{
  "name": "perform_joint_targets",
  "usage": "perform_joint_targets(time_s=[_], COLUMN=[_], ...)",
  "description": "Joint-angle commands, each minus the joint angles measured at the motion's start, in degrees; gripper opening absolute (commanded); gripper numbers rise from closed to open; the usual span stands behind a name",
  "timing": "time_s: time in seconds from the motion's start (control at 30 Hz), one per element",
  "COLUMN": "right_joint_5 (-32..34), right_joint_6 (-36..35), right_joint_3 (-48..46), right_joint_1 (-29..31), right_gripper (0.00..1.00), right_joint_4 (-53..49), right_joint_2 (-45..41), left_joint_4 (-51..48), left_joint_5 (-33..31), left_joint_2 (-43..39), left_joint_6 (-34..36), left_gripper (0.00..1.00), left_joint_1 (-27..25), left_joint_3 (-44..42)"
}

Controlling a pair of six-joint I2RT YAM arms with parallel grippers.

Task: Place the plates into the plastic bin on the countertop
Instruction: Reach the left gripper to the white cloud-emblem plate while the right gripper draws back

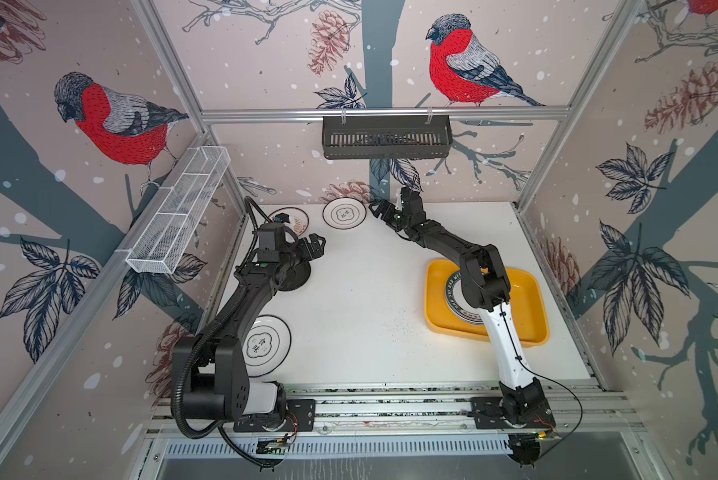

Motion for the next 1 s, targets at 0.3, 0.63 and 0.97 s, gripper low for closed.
perform_joint_targets(time_s=[0.3, 0.63, 0.97], right_joint_5=[-4.3, -5.4, 3.3], right_joint_6=[-2.4, -8.5, -19.8], right_joint_3=[-8.2, -23.0, -38.6], right_joint_1=[-0.1, -2.5, -4.9], right_gripper=[0.99, 0.99, 1.0], right_joint_4=[8.5, 14.5, 5.8], right_joint_2=[-6.1, -19.3, -41.0], left_joint_4=[4.3, 1.2, 3.7], left_joint_5=[6.6, 5.6, 6.1], left_joint_2=[8.4, 23.1, 38.3], left_joint_6=[-3.5, -10.1, -14.1], left_gripper=[0.96, 0.96, 0.95], left_joint_1=[0.8, 0.8, 0.8], left_joint_3=[3.6, 17.9, 30.0])
